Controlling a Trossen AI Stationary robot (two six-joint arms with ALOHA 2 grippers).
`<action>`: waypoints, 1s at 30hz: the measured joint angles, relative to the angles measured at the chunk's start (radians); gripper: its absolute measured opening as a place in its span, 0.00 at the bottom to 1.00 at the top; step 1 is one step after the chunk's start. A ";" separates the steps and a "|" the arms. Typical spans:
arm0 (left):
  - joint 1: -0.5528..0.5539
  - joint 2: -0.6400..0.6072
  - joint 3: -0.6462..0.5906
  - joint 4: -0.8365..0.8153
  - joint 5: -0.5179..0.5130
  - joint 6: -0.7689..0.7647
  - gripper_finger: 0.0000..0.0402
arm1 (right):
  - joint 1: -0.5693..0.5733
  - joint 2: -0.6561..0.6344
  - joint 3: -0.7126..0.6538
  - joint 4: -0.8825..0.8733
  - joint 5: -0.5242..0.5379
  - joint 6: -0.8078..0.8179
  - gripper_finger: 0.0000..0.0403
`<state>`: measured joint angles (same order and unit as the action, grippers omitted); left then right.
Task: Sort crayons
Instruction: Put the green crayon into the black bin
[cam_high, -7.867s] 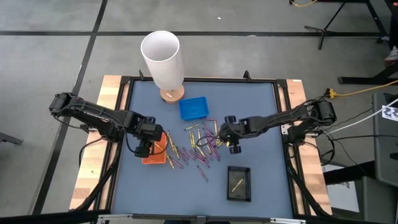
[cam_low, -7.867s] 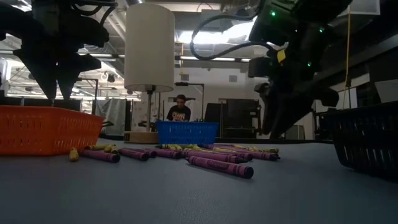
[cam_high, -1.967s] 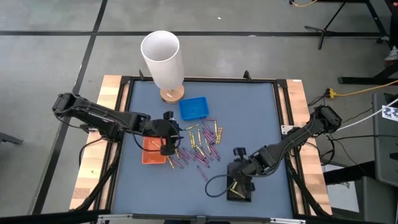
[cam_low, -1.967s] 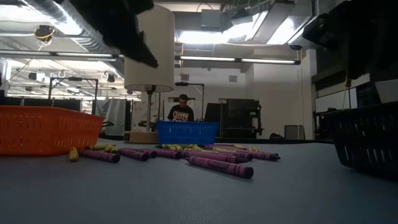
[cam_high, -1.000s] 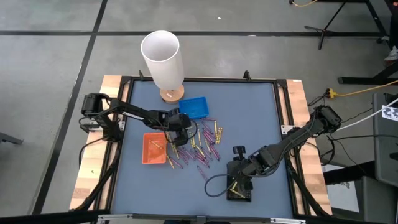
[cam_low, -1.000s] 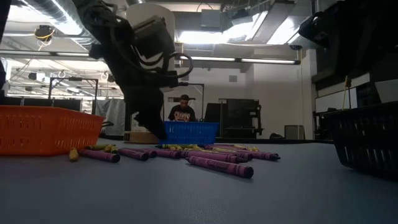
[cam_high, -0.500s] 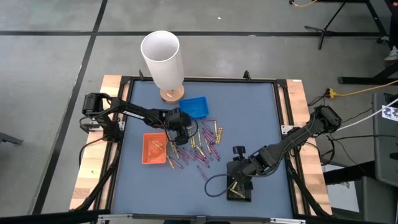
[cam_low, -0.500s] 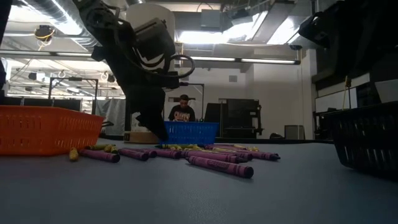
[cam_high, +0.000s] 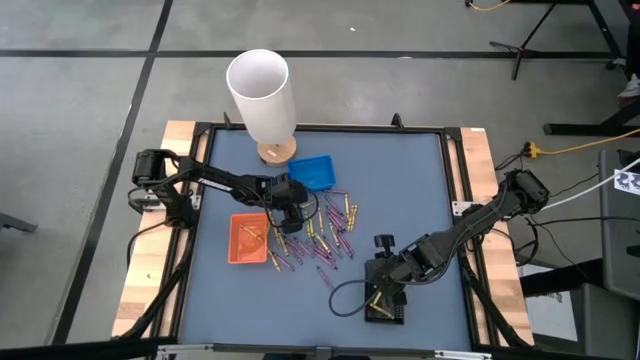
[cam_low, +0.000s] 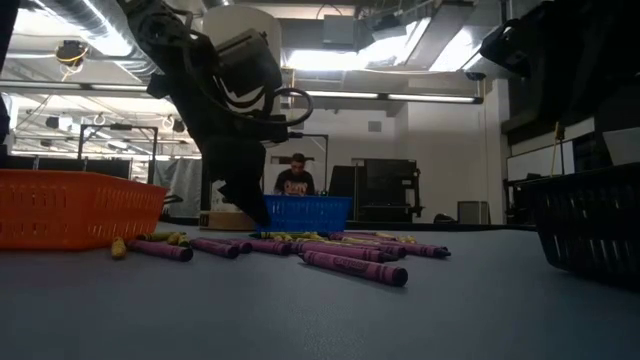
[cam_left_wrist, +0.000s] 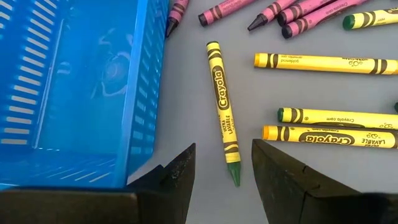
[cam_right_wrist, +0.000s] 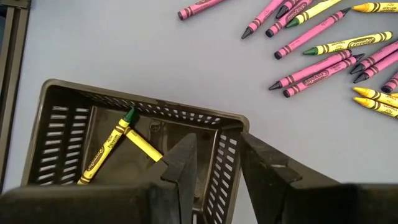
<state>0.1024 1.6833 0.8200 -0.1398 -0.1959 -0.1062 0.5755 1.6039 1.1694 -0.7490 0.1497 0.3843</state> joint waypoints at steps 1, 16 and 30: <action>0.000 0.000 0.000 0.000 0.000 0.000 0.35 | 0.000 0.000 0.000 0.000 0.000 0.000 0.30; -0.001 0.063 0.002 0.032 0.008 0.000 0.35 | 0.000 0.000 0.000 0.009 0.000 0.000 0.30; -0.001 0.075 0.003 0.031 0.015 0.003 0.23 | 0.000 0.000 0.000 0.019 0.018 0.000 0.30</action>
<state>0.1017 1.7580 0.8230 -0.1093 -0.1813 -0.1030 0.5755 1.6039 1.1694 -0.7303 0.1673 0.3843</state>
